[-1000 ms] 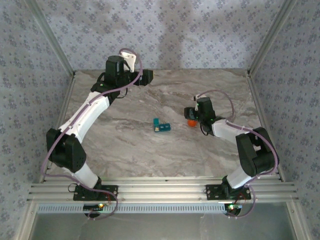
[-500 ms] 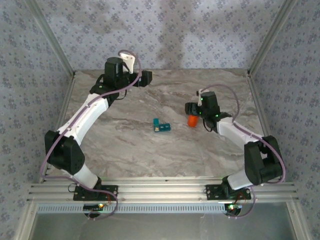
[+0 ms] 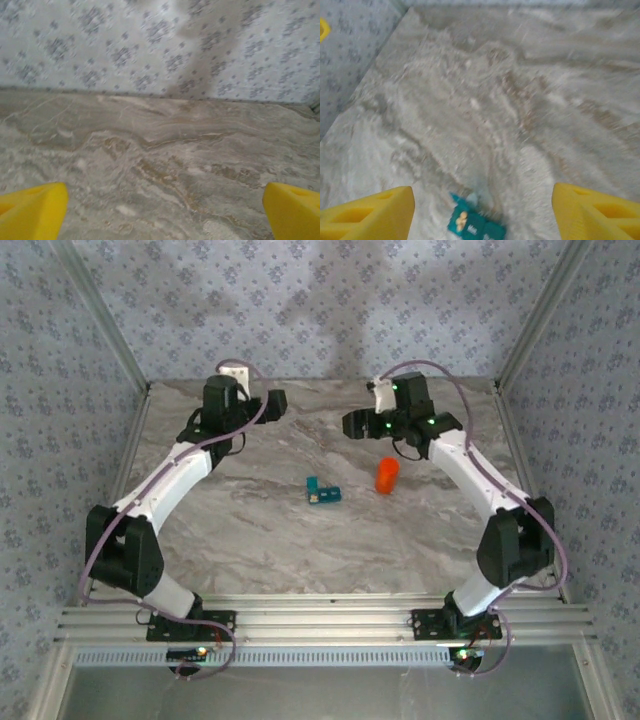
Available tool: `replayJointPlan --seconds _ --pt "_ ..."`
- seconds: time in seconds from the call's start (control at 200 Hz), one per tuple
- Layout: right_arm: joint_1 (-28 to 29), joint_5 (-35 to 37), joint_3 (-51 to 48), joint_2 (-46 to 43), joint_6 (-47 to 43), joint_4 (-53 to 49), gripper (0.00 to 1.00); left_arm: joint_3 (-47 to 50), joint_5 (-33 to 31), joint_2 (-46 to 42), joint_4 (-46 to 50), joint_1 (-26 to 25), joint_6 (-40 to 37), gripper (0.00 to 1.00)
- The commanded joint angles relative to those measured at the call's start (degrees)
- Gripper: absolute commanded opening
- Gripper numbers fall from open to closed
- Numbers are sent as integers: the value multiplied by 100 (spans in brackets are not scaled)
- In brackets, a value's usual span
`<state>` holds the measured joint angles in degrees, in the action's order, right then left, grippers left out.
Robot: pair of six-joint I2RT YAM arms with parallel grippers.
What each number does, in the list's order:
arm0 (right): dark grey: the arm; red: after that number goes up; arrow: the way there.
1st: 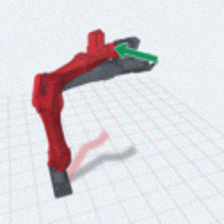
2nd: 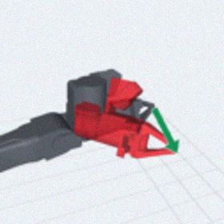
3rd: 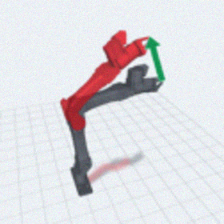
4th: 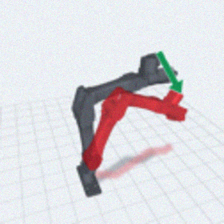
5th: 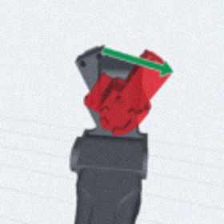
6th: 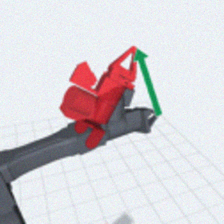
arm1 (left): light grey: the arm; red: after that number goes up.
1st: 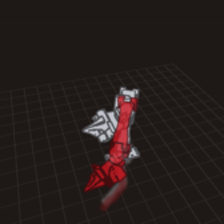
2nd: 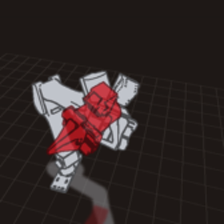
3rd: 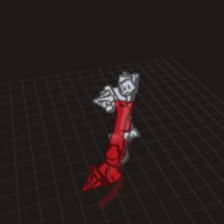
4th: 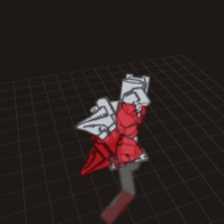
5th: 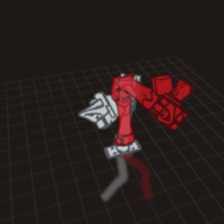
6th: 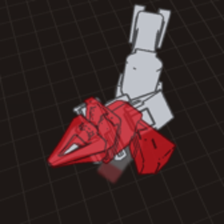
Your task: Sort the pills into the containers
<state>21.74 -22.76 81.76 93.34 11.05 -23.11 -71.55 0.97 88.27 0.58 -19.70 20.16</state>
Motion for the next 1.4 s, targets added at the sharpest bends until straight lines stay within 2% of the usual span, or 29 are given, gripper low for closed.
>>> replayJointPlan --seconds 0.0,0.18,0.575,0.944,1.394 --pt "232 -422 325 430 -24 -1087 74 113 134 -78 -245 129 287 99" --pt "527 -42 382 957 65 -1583 73 -41 211 159 412 142 -9 99" --pt "814 542 284 1778 328 -1704 69 -399 421 696 1463 142 -490 99" --pt "850 867 196 2107 326 -1677 65 -518 854 1066 1663 143 -465 96" --pt "854 888 209 2371 265 -1665 55 -622 1187 1380 1853 116 -302 91"
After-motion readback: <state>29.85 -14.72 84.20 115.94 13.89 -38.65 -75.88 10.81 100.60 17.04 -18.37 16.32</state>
